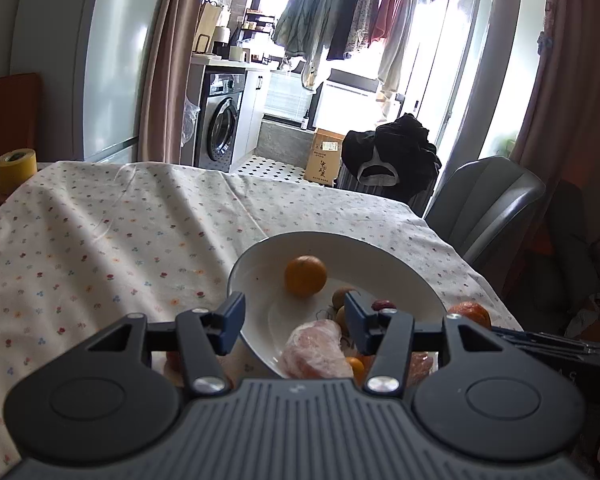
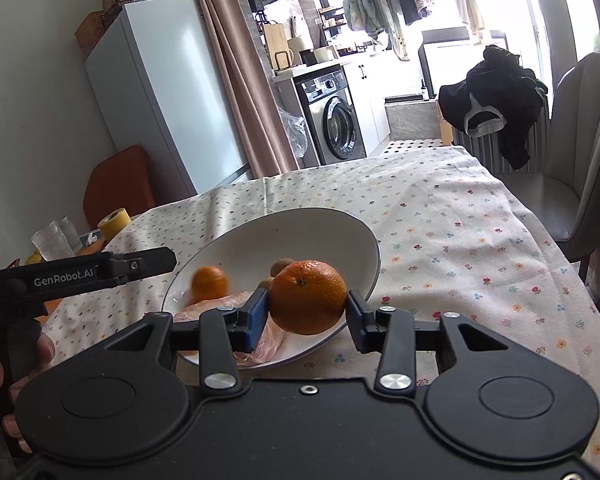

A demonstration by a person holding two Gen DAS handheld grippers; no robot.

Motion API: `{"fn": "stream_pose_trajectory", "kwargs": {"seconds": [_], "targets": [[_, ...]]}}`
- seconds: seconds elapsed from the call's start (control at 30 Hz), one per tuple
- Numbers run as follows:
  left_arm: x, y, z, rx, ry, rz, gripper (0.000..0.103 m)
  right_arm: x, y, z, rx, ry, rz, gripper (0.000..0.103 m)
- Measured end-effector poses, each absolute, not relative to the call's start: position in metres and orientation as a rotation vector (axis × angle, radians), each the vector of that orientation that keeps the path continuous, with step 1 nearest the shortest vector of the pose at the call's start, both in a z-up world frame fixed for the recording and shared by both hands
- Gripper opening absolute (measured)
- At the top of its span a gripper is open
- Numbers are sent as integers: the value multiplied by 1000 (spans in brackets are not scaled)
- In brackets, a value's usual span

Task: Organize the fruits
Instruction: 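Lower both held oranges into the white bowl and open both tools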

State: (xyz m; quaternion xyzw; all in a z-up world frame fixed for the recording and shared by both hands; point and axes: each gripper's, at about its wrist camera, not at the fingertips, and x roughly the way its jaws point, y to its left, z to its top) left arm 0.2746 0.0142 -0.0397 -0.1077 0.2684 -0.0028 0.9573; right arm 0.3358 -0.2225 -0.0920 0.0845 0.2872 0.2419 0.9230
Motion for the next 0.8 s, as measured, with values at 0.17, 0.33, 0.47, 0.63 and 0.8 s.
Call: {"fn": "stream_pose_trajectory", "kwargs": {"seconds": [0.17, 0.33, 0.47, 0.63, 0.8], "targets": [[262, 27, -43, -259, 559, 14, 59, 338, -219, -93, 175, 597, 497, 40], [250, 40, -44, -276, 559, 51, 66, 340, -213, -89, 170, 585, 507, 40], [240, 51, -45, -297, 557, 80, 69, 342, -212, -86, 184, 575, 504, 46], [229, 61, -46, -315, 556, 102, 75, 336, -210, -82, 183, 566, 514, 48], [217, 68, -47, -306, 564, 124, 79, 329, -206, -80, 191, 572, 527, 50]]}}
